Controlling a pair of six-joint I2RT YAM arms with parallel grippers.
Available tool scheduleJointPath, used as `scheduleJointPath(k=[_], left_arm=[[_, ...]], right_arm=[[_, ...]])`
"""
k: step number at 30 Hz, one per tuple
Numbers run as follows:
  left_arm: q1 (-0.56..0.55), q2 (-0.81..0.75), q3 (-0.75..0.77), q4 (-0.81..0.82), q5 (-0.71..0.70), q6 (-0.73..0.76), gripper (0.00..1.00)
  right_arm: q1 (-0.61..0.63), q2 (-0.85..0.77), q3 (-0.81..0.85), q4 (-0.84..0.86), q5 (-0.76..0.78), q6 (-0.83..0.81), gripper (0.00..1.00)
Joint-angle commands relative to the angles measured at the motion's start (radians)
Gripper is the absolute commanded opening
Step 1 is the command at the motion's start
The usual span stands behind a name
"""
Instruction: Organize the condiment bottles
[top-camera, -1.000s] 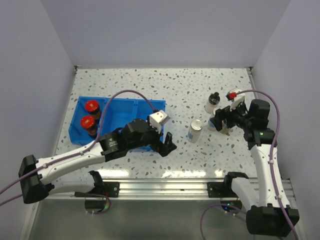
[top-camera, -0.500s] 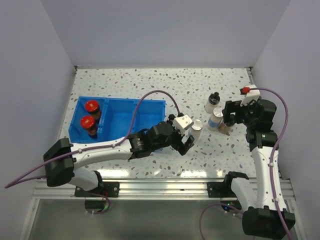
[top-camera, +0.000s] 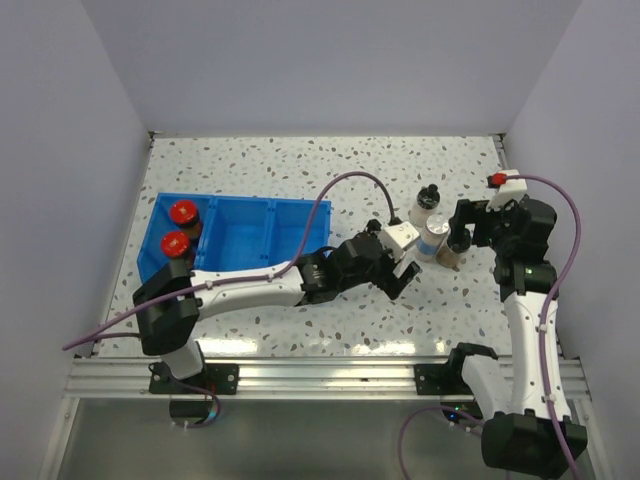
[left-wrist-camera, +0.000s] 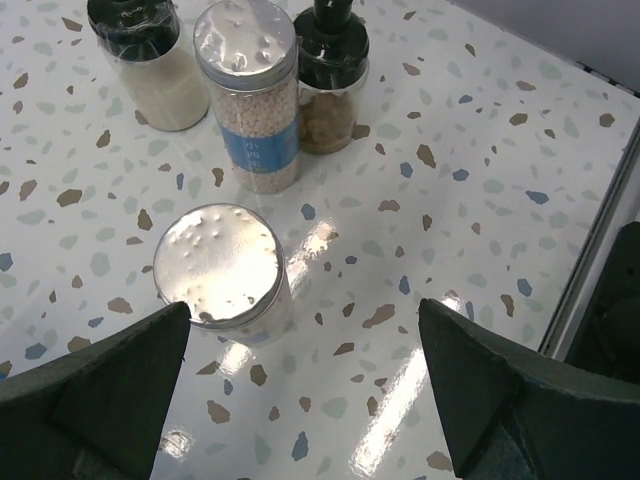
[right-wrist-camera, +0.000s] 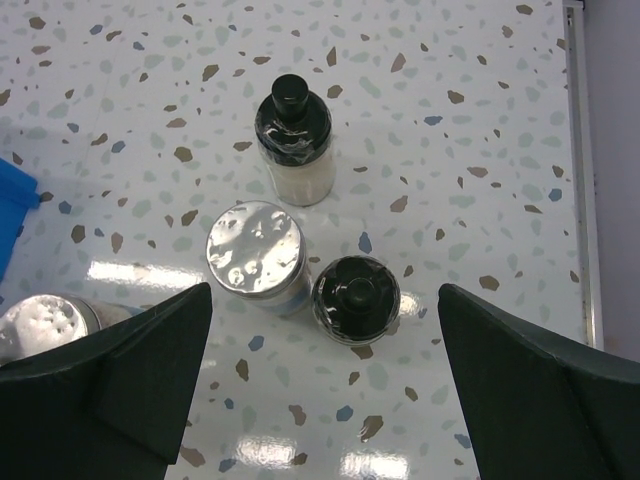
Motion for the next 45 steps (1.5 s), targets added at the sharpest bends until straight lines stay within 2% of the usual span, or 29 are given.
scheduleJointPath(k=[1,2,6,12,16,22,25,26,27,28,31,36,41,45], left_arm=[[-0.007,0.079,0.108,-0.049,-0.084,0.008,1.00],[-0.007,0.117,0.156,-0.113,-0.132,-0.009,1.00],[-0.007,0.172,0.217,-0.170,-0.220,-0.050,1.00],[-0.002,0.276,0.366,-0.288,-0.275,-0.086,1.00],[0.001,0.307,0.392,-0.297,-0.253,-0.104,1.00],[0.038,0.321,0.402,-0.320,-0.227,-0.165,0.92],[0.051,0.326,0.395,-0.310,-0.193,-0.178,0.75],[0.055,0.326,0.392,-0.305,-0.184,-0.181,0.58],[0.056,0.324,0.389,-0.299,-0.171,-0.182,0.45],[0.056,0.320,0.383,-0.291,-0.167,-0.181,0.24],[0.058,0.280,0.348,-0.256,-0.156,-0.163,0.00],[0.056,0.070,0.256,-0.221,-0.200,-0.132,0.00],[0.076,-0.155,0.254,-0.332,-0.248,-0.089,0.00],[0.192,-0.289,0.259,-0.437,-0.216,-0.089,0.00]], right_arm=[[-0.006,-0.011,0.004,0.052,0.011,0.016,0.99],[-0.007,-0.013,0.004,0.053,0.014,0.016,0.99],[-0.009,-0.016,0.004,0.055,0.005,0.019,0.99],[-0.009,-0.022,0.001,0.059,-0.002,0.021,0.99],[-0.009,-0.028,-0.003,0.065,-0.003,0.021,0.99],[-0.010,-0.031,-0.006,0.065,-0.015,0.021,0.99],[-0.010,-0.040,-0.010,0.068,-0.018,0.021,0.99],[-0.010,-0.045,-0.012,0.072,-0.017,0.021,0.98],[-0.010,-0.046,-0.013,0.073,-0.017,0.019,0.99],[-0.010,-0.046,-0.012,0.072,-0.017,0.019,0.99],[-0.010,-0.045,-0.013,0.075,-0.020,0.018,0.99],[-0.010,-0.049,-0.016,0.065,-0.060,-0.002,0.99],[-0.010,-0.083,-0.024,0.038,-0.207,-0.067,0.98],[-0.010,-0.092,-0.026,0.036,-0.241,-0.085,0.99]])
